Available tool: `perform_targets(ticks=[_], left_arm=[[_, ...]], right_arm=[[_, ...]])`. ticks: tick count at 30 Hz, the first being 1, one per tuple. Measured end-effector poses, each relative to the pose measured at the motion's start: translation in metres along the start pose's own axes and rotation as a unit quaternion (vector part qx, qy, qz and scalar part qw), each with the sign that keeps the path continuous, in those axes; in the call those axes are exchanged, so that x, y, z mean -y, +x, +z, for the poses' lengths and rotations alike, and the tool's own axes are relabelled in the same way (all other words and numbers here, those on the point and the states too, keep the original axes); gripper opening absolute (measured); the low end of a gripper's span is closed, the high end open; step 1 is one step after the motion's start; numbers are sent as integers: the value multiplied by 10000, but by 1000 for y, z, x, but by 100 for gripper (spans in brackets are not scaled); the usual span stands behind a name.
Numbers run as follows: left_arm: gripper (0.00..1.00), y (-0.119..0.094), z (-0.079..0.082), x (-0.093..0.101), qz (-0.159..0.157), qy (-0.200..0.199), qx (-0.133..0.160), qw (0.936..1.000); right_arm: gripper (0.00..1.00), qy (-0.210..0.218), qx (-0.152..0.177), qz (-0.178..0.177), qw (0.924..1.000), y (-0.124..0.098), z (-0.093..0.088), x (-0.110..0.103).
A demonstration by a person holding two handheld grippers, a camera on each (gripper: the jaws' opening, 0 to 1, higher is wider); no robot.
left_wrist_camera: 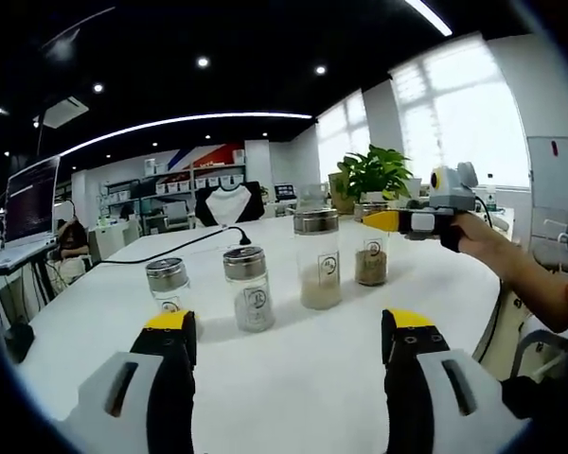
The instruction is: Rotate the seasoning bottle until the label or dispensing opening points toward the visible target arrow and the bottle remains upright within the marked orientation range
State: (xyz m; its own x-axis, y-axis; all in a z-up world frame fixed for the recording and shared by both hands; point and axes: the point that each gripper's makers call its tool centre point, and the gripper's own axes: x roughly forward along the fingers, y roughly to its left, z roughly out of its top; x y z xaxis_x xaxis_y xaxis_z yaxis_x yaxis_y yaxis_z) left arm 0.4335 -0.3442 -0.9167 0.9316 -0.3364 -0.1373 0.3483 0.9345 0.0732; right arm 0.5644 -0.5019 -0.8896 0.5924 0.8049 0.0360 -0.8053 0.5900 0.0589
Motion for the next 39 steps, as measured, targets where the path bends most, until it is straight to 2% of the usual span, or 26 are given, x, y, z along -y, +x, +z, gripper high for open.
perform_targets(ticks=[7,13,22,26,39], left_arm=[[83,-3,-2,-3,19,-62,-15,10000],[84,-3,-4,-2,8,-39,-44,10000],[83,-3,-8,6,-104,-20,-108,9999],[84,-4,-9,7,-127,-13,-125,9998],[85,-13,-8,4,-130,9,-106,9999]], right_arm=[[38,-93,-138,61,9998,0,0,-1],[38,5,-182,116,9998,-1,0,0],[39,111,-287,-33,9995,-9,-8,-2],[44,321,-188,-55,9993,-14,-5,-5],[49,177,-282,-339,9989,-31,-9,-19]])
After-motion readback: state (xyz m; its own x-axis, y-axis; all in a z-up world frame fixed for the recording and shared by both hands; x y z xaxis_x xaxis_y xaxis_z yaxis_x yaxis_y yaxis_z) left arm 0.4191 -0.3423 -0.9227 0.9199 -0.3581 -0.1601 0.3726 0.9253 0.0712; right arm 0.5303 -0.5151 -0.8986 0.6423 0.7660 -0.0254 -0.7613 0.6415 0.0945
